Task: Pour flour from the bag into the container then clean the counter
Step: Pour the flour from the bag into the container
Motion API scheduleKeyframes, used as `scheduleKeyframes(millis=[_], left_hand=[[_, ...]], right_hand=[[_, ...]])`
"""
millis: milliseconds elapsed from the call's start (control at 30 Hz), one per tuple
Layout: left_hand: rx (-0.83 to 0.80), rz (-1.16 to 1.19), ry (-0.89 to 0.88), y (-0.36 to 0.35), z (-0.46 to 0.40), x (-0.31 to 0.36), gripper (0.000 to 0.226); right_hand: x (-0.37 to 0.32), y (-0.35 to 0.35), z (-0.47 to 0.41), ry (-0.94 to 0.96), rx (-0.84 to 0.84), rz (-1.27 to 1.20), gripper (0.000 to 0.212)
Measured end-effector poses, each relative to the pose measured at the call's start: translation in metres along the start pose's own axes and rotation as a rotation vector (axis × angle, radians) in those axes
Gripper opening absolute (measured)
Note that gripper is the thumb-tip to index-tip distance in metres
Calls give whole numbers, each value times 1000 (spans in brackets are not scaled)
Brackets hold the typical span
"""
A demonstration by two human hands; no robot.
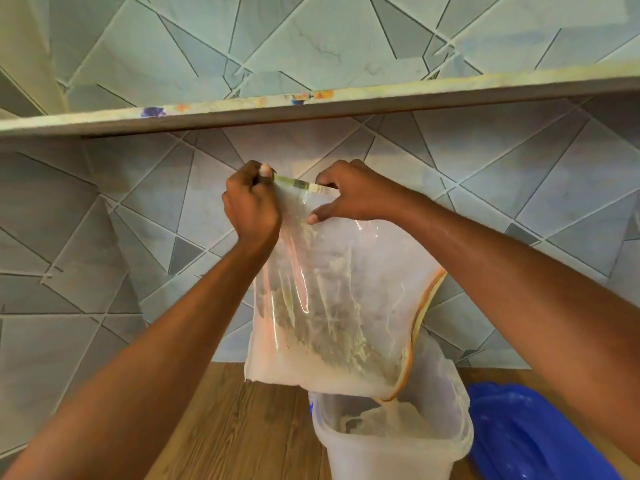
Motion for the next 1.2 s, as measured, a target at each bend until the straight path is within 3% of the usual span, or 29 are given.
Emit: scheduleKeyframes(millis=[67,133,300,533,600,700,833,967,1100,1200], left_hand=[[1,-1,-5,1,-1,-3,27],[-1,7,-11,1,-3,-5,27],[-15,19,-48,1,0,-1,28],[-343,164,-94,5,4,-22,26],[-387,240,17,19,21,-56,27],[-329,220,329,49,67,-137,37],[-349,42,823,86,170,-241,18],[-458,217,1242,97,264,-283,16],[-292,532,1234,102,271,-297,16],[-233,644,1213,98,273,-298,16]], right_hand=[[-10,0,-7,31,-36,-105,43],[-16,-1,-12,35,-47,-179,43],[-23,-7,-20,17,14,-171,25],[-28,-12,-16,-1,252,-67,19],[-33,-14,-12,-8,300,-54,20],[-37,-15,-10,-10,347,-38,23],[-38,-16,-9,-18,397,-19,24],[-40,-15,-6,-7,418,-8,26],[-37,-16,-6,-21,413,-16,25],[-27,-15,-7,-26,387,-86,23]])
Point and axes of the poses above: each hand's wrist, its own z-axis away from the middle knuckle, its own y-axis out of the back of the hand, x = y × z, the point moved 9 cm from there along -z, towards the middle knuckle, and after that the axes turned 4 degrees about -y, right-handed, at the moved point
